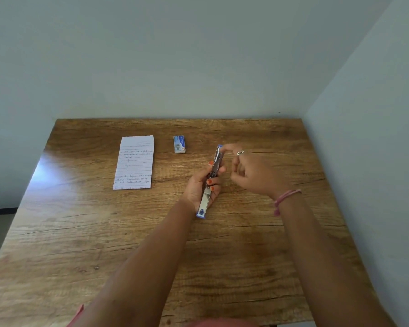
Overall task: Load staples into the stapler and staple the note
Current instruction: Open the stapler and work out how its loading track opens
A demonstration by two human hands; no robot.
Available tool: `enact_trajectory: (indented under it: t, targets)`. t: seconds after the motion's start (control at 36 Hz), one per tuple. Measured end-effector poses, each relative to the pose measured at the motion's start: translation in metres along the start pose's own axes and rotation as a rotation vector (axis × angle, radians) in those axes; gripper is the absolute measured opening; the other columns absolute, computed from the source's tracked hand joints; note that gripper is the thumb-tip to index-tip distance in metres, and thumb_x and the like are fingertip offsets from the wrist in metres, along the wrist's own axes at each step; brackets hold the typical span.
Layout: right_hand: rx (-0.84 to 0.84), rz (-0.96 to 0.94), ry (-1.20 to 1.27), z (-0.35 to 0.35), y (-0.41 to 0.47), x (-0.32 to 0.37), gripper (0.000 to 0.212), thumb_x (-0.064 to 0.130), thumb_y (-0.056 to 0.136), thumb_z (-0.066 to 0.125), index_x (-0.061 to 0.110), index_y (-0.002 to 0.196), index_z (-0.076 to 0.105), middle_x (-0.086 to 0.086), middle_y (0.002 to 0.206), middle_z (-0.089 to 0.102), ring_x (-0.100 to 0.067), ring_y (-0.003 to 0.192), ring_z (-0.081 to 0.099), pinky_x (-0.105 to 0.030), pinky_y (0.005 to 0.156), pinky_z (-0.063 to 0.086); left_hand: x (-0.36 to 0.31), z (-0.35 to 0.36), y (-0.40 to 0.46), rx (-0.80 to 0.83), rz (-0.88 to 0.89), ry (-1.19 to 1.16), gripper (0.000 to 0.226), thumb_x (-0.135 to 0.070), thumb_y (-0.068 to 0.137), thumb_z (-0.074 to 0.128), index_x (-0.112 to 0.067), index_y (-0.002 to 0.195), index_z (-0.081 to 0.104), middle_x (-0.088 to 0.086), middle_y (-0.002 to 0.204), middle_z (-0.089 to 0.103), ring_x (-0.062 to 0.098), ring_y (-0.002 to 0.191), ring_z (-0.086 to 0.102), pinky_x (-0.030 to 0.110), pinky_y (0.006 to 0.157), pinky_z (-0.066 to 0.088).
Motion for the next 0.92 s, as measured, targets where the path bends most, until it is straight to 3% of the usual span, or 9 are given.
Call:
enact_trajectory:
  t: [0.03,0.11,0.22,0.31,0.42,0.58,0.78,0.86,0.92]
  targets:
    - [0.028,0.014,0.025,0.001,-0.001,-0.001,0.049,0.007,0.088,0.056,0.032,0.128,0.047,0.004,0.081,0.058,-0.005,0.055,0.048,-0.025,0.051,0.047,0.000,0.000,0.000,-0.008,-0.010,-0.007,0.030,-0.024,0.094,0.045,-0.007,0.117,0.056,0.002,0.081,0.062,0.001,0.044,0.043,0.011,0.042,0.039]
    - [-0.181,0.013,0.229,-0.009,-0.001,-0.002,0.042,0.008,0.089,0.055,0.031,0.124,0.050,0.004,0.083,0.058,-0.001,0.053,0.047,-0.017,0.048,0.041,0.001,0.000,0.000,-0.008,-0.043,-0.017,0.030,-0.024,0.095,0.043,-0.006,0.115,0.055,0.002,0.081,0.059,0.001,0.042,0.041,0.010,0.040,0.036]
    - [-0.349,0.146,0.505,-0.012,0.001,-0.010,0.046,0.015,0.090,0.063,0.039,0.125,0.045,0.005,0.104,0.057,0.002,0.069,0.053,-0.017,0.062,0.049,0.002,0.001,-0.003,0.008,-0.097,-0.085,0.032,-0.023,0.093,0.044,-0.002,0.112,0.058,0.002,0.080,0.059,0.002,0.041,0.042,0.010,0.040,0.037]
    - [-0.247,0.176,0.580,-0.003,0.004,-0.008,0.052,0.018,0.090,0.066,0.047,0.126,0.043,0.009,0.119,0.058,0.006,0.071,0.058,-0.015,0.069,0.051,0.002,0.000,-0.005,0.023,-0.135,-0.119,0.032,-0.023,0.093,0.043,-0.001,0.110,0.060,0.004,0.077,0.059,0.002,0.041,0.043,0.011,0.037,0.037]
    - [-0.149,0.160,0.629,0.008,0.004,-0.003,0.051,0.011,0.091,0.063,0.050,0.122,0.051,0.010,0.115,0.062,0.004,0.083,0.065,-0.014,0.075,0.051,0.004,0.000,-0.008,0.018,-0.160,-0.127,0.031,-0.023,0.093,0.042,-0.003,0.110,0.059,0.004,0.076,0.058,0.002,0.040,0.042,0.011,0.034,0.035]
    - [-0.141,0.200,0.722,0.014,0.003,-0.002,0.037,0.004,0.095,0.056,0.034,0.112,0.068,0.001,0.110,0.070,-0.005,0.089,0.068,-0.017,0.072,0.052,0.006,-0.001,-0.013,-0.004,-0.183,-0.116,0.029,-0.024,0.091,0.045,-0.006,0.107,0.061,0.008,0.079,0.060,0.002,0.039,0.043,0.009,0.033,0.033]
    - [-0.064,0.233,0.737,0.022,0.002,-0.002,0.028,0.014,0.095,0.059,0.032,0.114,0.069,0.007,0.103,0.074,-0.026,0.095,0.070,-0.034,0.082,0.059,0.007,0.000,-0.015,-0.003,-0.227,-0.044,0.029,-0.026,0.091,0.044,-0.006,0.098,0.065,0.008,0.081,0.059,0.002,0.040,0.044,0.009,0.035,0.035]
    - [-0.096,0.223,0.736,0.021,0.002,-0.004,0.024,0.013,0.095,0.059,0.025,0.114,0.067,0.008,0.109,0.073,-0.011,0.099,0.070,-0.023,0.079,0.057,0.008,0.000,-0.016,-0.008,-0.230,-0.020,0.029,-0.029,0.091,0.048,-0.008,0.105,0.062,0.007,0.085,0.058,0.001,0.043,0.046,0.010,0.041,0.040]
    - [-0.117,0.230,0.725,0.021,0.002,-0.007,0.022,0.015,0.095,0.060,0.027,0.112,0.068,0.006,0.112,0.072,-0.008,0.103,0.068,-0.024,0.084,0.056,0.006,-0.001,-0.018,-0.018,-0.217,0.034,0.032,-0.031,0.089,0.052,-0.009,0.111,0.060,0.006,0.091,0.058,0.001,0.047,0.049,0.012,0.045,0.044]
Point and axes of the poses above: each hand's wrist, its own y-axis towards the middle knuckle, its own z-axis out of the palm, x = y × z, the point moved 5 cm from there along y, towards the middle knuckle
